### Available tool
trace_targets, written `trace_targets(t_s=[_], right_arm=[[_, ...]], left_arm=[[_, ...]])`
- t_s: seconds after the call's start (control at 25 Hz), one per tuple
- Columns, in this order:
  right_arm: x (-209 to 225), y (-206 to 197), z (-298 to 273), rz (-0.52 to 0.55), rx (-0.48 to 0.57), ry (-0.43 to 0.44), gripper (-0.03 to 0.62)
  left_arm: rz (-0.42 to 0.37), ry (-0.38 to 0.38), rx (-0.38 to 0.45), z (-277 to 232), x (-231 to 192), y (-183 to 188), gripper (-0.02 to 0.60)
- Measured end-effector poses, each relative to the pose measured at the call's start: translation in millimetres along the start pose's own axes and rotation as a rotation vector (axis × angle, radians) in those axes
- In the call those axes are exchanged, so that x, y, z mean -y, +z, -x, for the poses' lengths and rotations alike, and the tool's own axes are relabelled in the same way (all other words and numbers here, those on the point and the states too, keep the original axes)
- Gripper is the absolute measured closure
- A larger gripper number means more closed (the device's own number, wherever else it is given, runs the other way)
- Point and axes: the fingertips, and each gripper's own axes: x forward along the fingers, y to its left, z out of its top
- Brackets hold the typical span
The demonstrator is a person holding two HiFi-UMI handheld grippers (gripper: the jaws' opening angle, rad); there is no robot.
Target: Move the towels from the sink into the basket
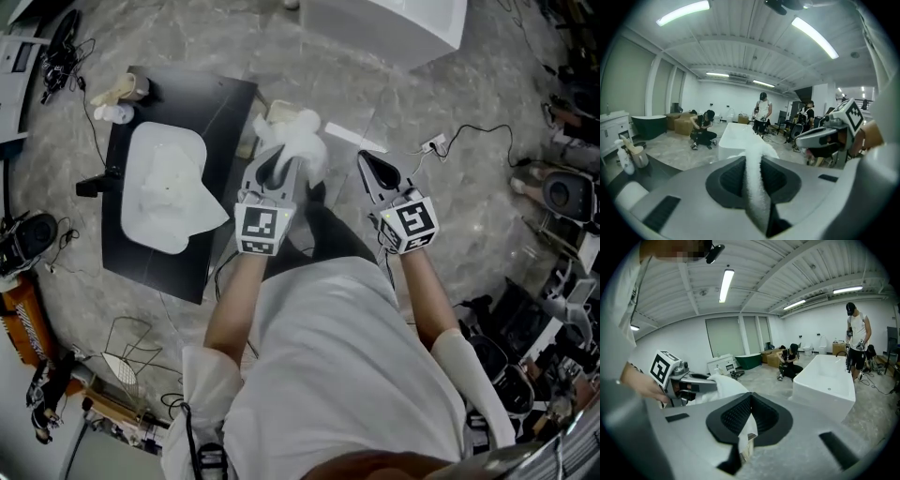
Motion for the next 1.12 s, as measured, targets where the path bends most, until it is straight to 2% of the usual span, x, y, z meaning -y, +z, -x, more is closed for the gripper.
trace_targets(t_s=[0.28,0.56,0.88,1.12], right_arm=[[20,-64,-61,0.005,-0.098,0.06,0.594],[37,-170,-140,-0.041,-0.167,0.087,0.594],[55,-321,-223,-0.076,-0.277,0.113,0.594],[57,-411,-261,-0.121,-0.325,0.084,0.594]], left_arm=[[0.043,0.034,-0.089,-64,-30,-100,0.514],[0.061,0.052,-0.144,-131,-66,-219,0.515],[0.114,0.095,-0.271,-213,-96,-403,0.514],[0.085,0.126,-0.374,-244,-134,-525,0.514]])
